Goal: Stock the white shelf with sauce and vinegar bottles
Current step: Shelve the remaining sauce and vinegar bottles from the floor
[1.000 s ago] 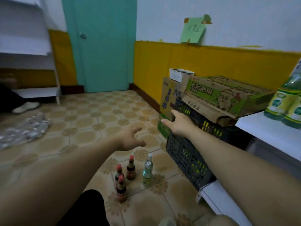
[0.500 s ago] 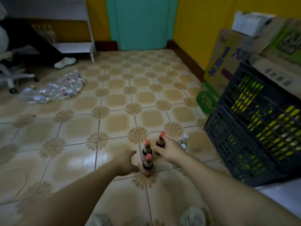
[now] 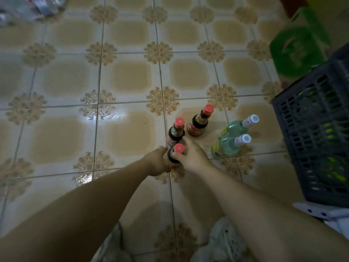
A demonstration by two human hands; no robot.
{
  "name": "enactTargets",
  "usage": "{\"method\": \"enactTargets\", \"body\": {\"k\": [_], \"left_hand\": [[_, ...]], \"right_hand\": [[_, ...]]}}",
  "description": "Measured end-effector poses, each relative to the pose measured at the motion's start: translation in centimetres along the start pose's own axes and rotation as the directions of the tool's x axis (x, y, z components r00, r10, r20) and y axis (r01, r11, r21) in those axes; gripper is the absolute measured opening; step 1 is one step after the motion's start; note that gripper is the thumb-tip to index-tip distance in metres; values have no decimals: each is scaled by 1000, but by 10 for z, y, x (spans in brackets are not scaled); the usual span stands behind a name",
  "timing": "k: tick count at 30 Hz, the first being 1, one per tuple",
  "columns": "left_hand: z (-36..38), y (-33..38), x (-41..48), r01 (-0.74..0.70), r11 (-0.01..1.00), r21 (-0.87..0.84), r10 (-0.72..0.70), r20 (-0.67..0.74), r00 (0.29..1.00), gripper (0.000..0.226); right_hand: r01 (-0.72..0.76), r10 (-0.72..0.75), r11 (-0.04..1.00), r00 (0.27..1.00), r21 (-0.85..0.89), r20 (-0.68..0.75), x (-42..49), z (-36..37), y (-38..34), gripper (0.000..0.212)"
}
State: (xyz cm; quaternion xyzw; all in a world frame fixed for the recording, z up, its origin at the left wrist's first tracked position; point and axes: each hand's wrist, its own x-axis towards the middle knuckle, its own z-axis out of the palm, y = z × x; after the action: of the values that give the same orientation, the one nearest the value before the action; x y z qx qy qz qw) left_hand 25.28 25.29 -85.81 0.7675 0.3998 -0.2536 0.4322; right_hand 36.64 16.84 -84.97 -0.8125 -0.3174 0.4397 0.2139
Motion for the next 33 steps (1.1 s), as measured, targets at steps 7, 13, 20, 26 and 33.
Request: {"method": "enactTargets", "body": {"k": [7,13,20,26,33], "left_hand": [[19,-15,2,-3,993,-114,7,38,999,93],[-1,7,-63,-197,962,-188,181,-97,979,94],[-31,64,-187,-473,778,-414,406,-244,881,94],[-58,120,-313,-639,609,-469,494,-406,769,82],[-69,166,-433,-824,423,-377,673,-479,564,75]], "right_hand": [[19,-18,1000,999,24,-35,-10,8,-2,29],[162,-128,980,957,112,-261,-73,-36,-43,23],[343,-209,926,816,160,-539,-187,-120,-131,31],[554,-272,804,666,216,-695,-299,-167,-194,32],[669,-347,727,556,158,-755,-429,-208,-215,27]]}}
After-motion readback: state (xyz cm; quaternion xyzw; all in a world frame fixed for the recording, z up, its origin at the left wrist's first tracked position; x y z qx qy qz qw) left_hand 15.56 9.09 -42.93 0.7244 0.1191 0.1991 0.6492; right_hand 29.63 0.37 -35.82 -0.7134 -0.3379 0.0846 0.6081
